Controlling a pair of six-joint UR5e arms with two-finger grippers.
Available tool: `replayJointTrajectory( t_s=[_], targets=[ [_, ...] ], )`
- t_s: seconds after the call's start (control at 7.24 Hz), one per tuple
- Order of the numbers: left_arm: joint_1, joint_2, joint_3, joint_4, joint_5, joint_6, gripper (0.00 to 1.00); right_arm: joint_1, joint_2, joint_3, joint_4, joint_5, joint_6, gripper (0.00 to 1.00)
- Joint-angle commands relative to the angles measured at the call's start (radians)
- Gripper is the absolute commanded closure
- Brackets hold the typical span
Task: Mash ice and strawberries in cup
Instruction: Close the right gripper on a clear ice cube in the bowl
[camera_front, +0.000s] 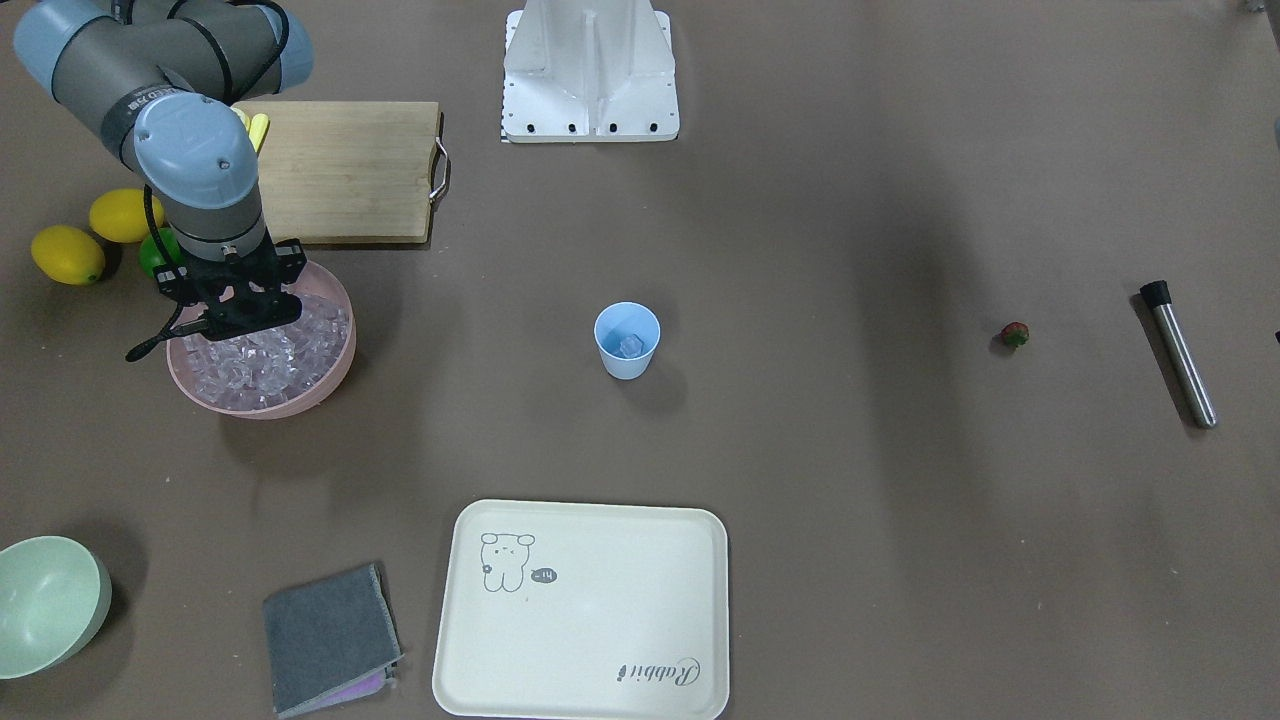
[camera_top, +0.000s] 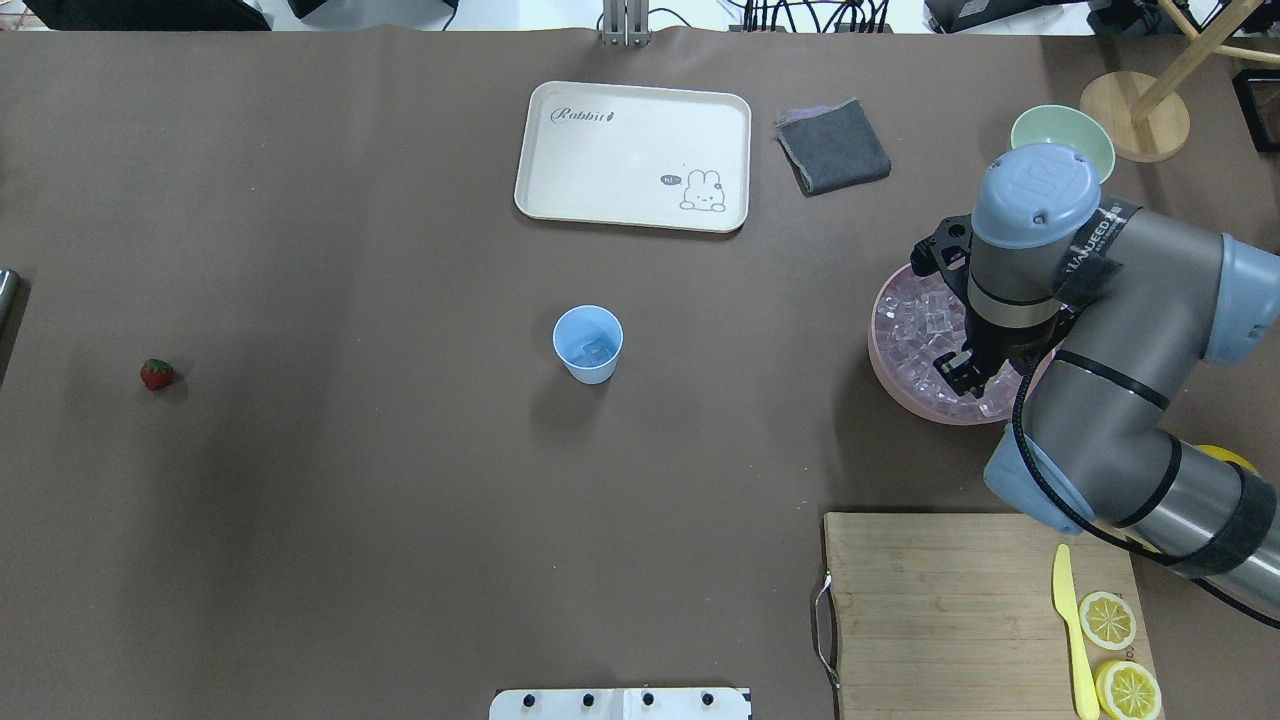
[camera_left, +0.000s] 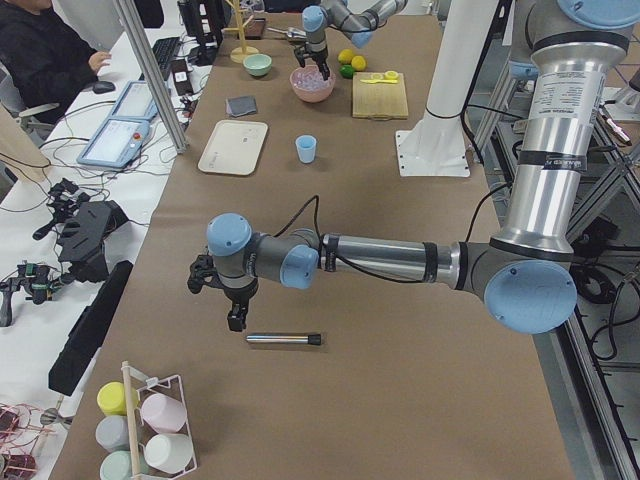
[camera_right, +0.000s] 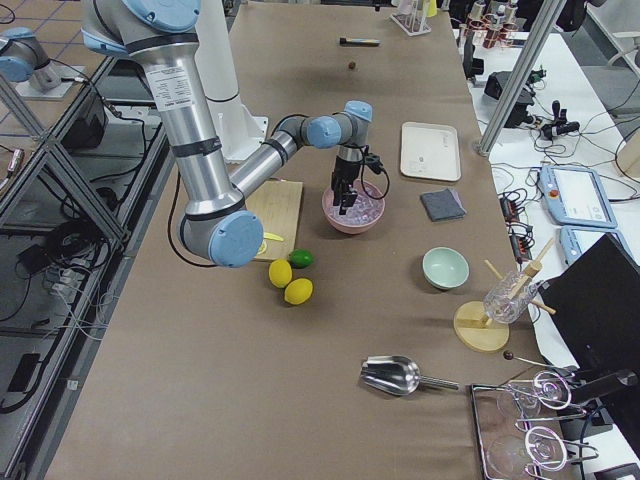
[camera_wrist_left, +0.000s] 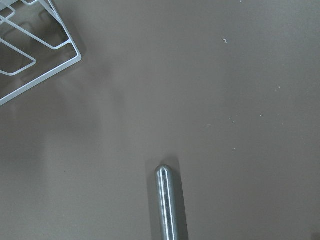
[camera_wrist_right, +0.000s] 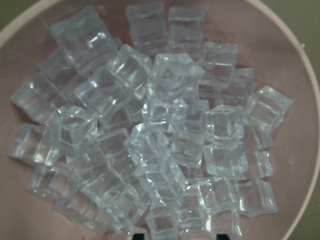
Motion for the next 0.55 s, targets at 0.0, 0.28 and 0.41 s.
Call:
replayJointTrajectory(
  t_s=[0.0, 0.28, 0.41],
  targets=[
    [0.001, -0.007, 0.001, 0.0, 0.0, 0.0, 0.02, -0.013, 0.001, -0.003, -0.002, -0.037, -0.039, 0.5],
    [0.012, -0.011, 0.001, 0.0, 0.0, 0.0, 0.02, -0.021, 0.001, -0.015, 0.0, -0.051, -0.079, 0.51],
    [0.016, -0.011, -0.001, 0.0, 0.0, 0.0, 0.02, -0.025, 0.006, -0.024, 0.0, -0.065, -0.079, 0.51]
  ],
)
